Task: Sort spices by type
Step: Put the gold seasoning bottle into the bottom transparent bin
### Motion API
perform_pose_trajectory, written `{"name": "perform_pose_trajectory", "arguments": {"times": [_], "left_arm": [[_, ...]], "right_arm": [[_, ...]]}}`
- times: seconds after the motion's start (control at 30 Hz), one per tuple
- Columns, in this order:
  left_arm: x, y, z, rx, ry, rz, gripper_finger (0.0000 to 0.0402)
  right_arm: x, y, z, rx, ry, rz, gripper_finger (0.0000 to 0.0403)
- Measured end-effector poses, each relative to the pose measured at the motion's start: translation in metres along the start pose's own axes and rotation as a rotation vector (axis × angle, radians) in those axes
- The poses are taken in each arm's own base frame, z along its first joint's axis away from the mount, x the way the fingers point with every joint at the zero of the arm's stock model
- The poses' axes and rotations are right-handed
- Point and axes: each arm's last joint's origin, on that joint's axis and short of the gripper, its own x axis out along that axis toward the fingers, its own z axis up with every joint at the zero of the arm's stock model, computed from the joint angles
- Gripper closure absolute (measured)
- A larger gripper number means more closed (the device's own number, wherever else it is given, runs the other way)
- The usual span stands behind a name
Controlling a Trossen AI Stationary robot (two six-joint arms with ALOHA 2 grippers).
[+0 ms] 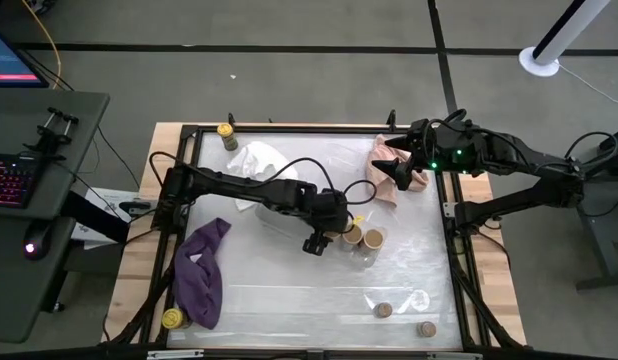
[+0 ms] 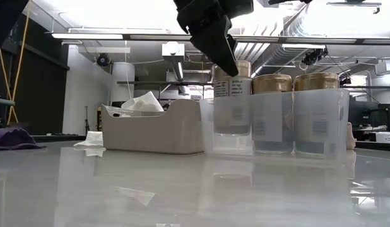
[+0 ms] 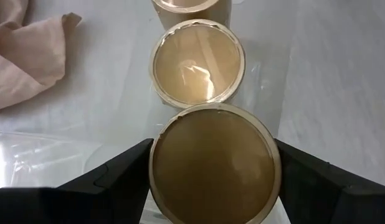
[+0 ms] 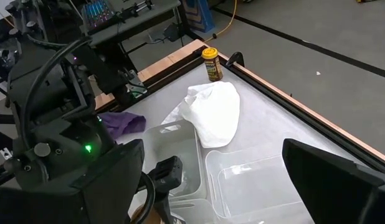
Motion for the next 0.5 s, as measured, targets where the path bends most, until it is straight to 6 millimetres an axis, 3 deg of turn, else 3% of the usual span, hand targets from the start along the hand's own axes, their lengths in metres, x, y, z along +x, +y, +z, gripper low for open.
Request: {"name": "perform_pose_trajectory", "arguments": {"times": [0.5], "left_arm": [[-0.0001,0.0034,-0.0001,-0.017,0.017,0.096,0.0117]], "right_arm": [[0.0000,0.0000,0.0000,0.000,0.000,0.000,0.0025]]}}
